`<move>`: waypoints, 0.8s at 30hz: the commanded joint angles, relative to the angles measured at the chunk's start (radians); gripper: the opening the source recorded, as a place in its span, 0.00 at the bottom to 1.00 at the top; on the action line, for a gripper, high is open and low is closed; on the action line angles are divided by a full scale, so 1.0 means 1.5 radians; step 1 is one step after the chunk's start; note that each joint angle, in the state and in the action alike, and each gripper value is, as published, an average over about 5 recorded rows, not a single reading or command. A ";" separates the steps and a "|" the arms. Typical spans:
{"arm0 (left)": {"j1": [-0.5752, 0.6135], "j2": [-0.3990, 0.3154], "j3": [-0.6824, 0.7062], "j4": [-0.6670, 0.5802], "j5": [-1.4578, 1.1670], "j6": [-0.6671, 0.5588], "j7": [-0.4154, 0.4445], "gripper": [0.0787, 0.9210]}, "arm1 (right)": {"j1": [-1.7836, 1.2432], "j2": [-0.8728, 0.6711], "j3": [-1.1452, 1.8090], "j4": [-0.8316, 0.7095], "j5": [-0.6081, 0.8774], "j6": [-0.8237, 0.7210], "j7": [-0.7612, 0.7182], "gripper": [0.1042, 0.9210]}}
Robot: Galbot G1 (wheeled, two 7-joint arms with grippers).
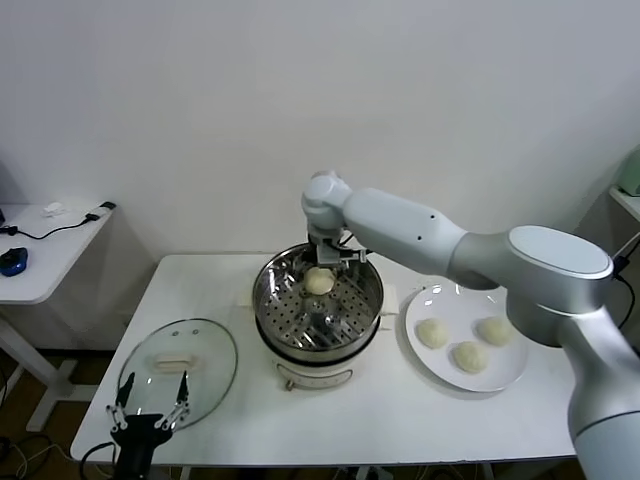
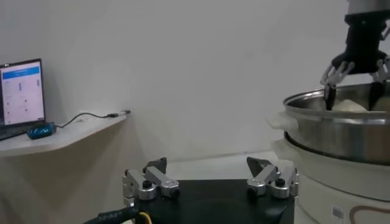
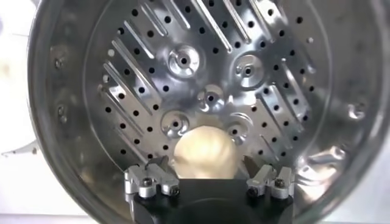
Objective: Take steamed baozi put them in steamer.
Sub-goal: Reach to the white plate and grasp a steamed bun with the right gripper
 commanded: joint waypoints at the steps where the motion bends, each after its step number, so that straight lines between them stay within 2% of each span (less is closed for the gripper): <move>1: 0.006 0.001 0.001 -0.002 -0.001 -0.004 0.000 0.88 | 0.045 -0.062 0.001 0.055 0.076 -0.016 0.005 0.88; 7: 0.010 0.003 0.002 -0.012 0.000 -0.002 0.000 0.88 | 0.219 -0.220 -0.194 0.136 0.404 -0.187 0.088 0.88; 12: 0.010 0.003 0.003 -0.018 -0.001 -0.001 -0.001 0.88 | 0.320 -0.331 -0.316 0.206 0.626 -0.414 0.110 0.88; 17: 0.010 0.005 0.004 -0.022 -0.002 0.001 0.000 0.88 | 0.334 -0.430 -0.369 0.250 0.733 -0.619 0.108 0.88; 21: 0.012 0.006 0.004 -0.028 -0.002 0.002 0.002 0.88 | 0.294 -0.468 -0.373 0.252 0.791 -0.690 0.116 0.88; 24: 0.016 0.008 0.002 -0.031 -0.005 0.003 0.002 0.88 | 0.246 -0.482 -0.361 0.249 0.766 -0.712 0.109 0.88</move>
